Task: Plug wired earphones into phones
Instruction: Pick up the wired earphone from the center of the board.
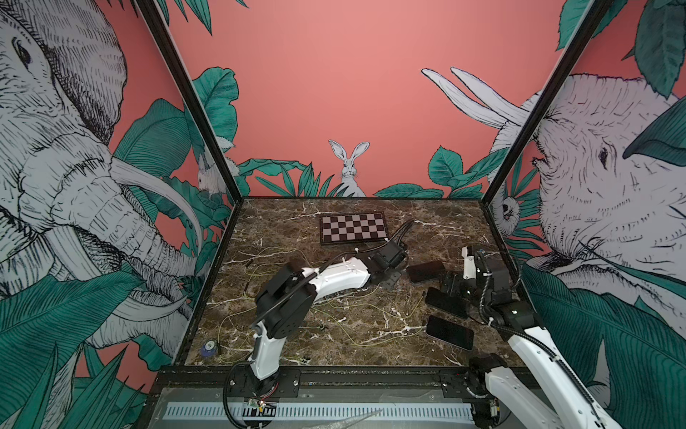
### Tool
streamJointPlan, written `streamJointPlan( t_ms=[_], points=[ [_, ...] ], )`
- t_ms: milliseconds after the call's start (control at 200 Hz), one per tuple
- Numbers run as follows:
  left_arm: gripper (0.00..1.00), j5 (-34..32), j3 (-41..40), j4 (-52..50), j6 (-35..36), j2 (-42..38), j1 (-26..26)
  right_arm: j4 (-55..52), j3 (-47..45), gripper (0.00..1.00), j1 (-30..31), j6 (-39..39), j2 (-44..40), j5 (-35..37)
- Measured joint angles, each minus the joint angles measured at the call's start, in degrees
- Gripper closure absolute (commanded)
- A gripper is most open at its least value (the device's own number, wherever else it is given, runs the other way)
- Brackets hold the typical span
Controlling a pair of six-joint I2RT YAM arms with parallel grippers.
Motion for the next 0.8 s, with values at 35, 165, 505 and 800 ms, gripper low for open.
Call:
streamJointPlan(
  t_ms=[35,165,505,800],
  points=[
    [1.00,0.1,-1.7,1.2,0.9,-2.8,0.2,2.0,-0.9,0.18,0.0,-0.3,-0.9,-1.7],
    [1.00,2.0,-8.5,6.5,4.5,-11.9,1.2,9.6,-3.9,0.21,0.0,-0.5,-3.5,-9.4],
    [1.00,10.9,-28.0,21.4,14.8,-28.2,1.9,25.7,-3.5,0.38,1.7,5.5,6.4,-25.9],
    [1.00,10.1,-31.9,27.4,21.4,-33.9,1.9,31.2,2.6,0.51,11.3,7.4,17.9,-31.6]
  ],
)
